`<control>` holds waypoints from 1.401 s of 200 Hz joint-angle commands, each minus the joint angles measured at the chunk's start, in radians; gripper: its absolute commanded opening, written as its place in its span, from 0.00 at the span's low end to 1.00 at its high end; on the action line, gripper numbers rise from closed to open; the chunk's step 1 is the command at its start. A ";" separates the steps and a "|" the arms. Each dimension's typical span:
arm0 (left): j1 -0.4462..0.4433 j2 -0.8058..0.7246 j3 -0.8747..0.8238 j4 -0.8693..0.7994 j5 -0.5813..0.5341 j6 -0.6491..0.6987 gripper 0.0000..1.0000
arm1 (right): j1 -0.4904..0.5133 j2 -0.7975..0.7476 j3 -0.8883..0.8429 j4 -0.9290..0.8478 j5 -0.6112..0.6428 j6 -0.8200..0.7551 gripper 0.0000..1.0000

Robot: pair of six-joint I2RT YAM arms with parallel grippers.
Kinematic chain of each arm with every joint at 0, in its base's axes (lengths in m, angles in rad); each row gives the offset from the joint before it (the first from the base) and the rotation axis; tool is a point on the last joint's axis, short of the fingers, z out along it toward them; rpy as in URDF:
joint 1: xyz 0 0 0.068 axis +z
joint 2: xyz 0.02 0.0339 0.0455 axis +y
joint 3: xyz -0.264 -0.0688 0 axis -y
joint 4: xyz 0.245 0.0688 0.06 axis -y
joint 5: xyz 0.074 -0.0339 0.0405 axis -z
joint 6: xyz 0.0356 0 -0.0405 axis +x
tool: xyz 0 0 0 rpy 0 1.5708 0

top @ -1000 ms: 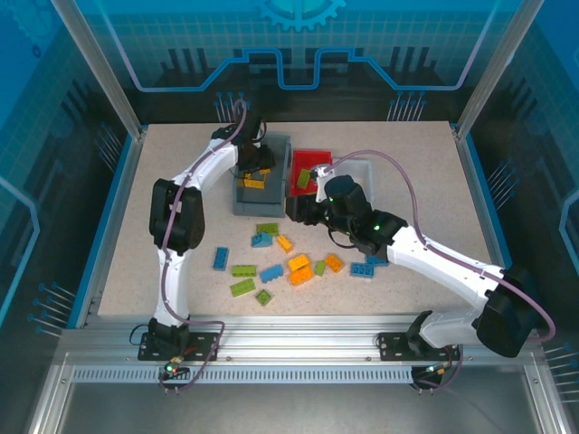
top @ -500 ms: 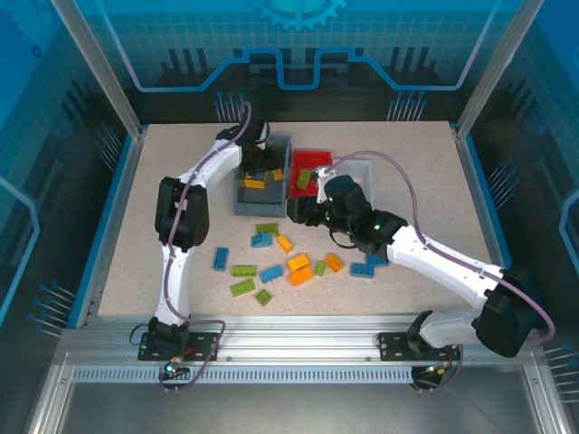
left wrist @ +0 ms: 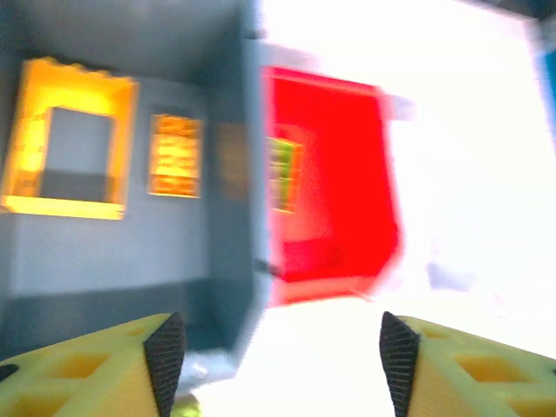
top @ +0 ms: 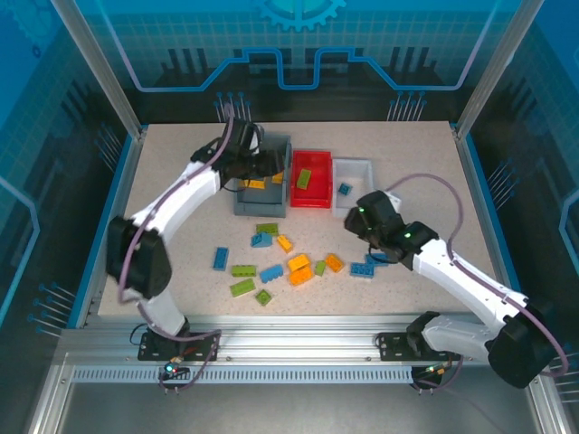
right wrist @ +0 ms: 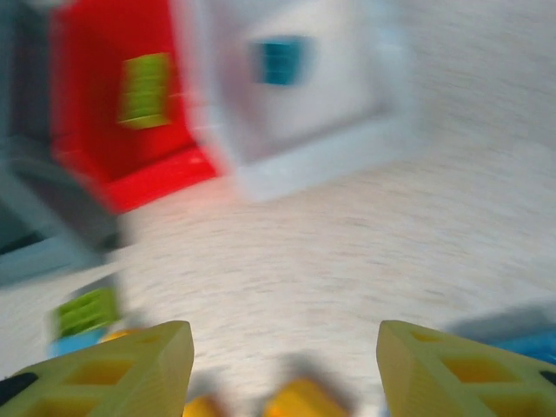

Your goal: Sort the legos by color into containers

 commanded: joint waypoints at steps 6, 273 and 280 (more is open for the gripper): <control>-0.212 -0.199 -0.190 0.144 0.020 0.037 0.71 | -0.137 -0.026 -0.098 -0.131 -0.088 0.210 0.67; -0.600 -0.420 -0.384 0.142 -0.368 -0.129 0.70 | -0.137 0.288 0.281 -0.069 0.076 -0.218 0.26; -0.591 -0.422 -0.377 0.142 -0.368 -0.127 0.70 | -0.141 0.336 0.337 -0.080 0.081 -0.256 0.26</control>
